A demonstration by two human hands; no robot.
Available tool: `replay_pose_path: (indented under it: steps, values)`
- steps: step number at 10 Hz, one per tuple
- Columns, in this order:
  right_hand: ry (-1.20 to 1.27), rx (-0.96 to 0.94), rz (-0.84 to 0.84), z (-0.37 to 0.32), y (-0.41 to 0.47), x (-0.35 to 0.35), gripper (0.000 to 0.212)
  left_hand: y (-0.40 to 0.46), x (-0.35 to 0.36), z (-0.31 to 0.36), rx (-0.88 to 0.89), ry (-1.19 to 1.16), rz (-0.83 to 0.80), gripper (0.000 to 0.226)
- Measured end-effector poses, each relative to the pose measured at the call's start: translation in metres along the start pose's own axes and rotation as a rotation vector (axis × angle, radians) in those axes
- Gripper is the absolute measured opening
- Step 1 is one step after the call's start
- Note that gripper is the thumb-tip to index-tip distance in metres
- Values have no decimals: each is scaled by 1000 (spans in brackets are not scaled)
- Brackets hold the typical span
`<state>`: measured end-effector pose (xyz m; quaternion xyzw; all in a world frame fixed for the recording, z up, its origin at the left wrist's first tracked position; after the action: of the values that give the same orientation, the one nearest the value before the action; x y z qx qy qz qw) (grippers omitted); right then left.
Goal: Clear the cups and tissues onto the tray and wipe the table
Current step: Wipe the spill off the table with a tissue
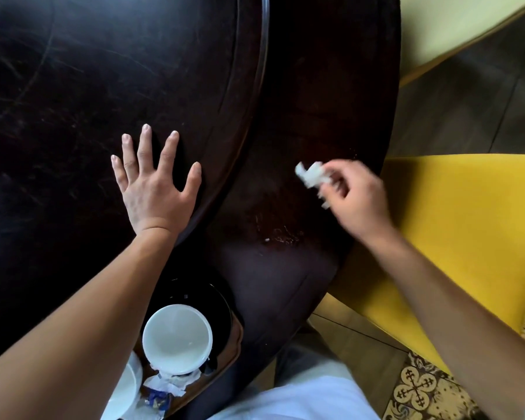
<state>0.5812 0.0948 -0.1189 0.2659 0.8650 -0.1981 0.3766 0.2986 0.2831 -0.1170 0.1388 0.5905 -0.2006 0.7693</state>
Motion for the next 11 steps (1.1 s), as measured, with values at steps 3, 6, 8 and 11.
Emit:
replay_pose_path:
  steps: [3,6,8,11]
  values:
    - [-173,83,155,52,86,-54,35,-3,-1,-3,9,2,-2,66]
    - [-196,64,-20,36,13,-15,36,-1,0,0,11,-5,2,66]
    - [-147,-92,-247,-2,-68,25,36,-1,-1,-1,9,-3,1,65]
    - [-77,22,106,10,21,-15,32,-2,-3,-1,7,2,-2,64]
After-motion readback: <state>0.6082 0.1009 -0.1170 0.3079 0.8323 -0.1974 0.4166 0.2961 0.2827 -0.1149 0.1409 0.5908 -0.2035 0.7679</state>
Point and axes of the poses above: each hand's wrist, its own y-axis towards the middle knuckle, its own x-axis out of the palm, z = x × y, the point moved 3 cm from there along y, towards the middle knuckle, and after that the axes turned 8 degrees about x, right-handed, at the moved point
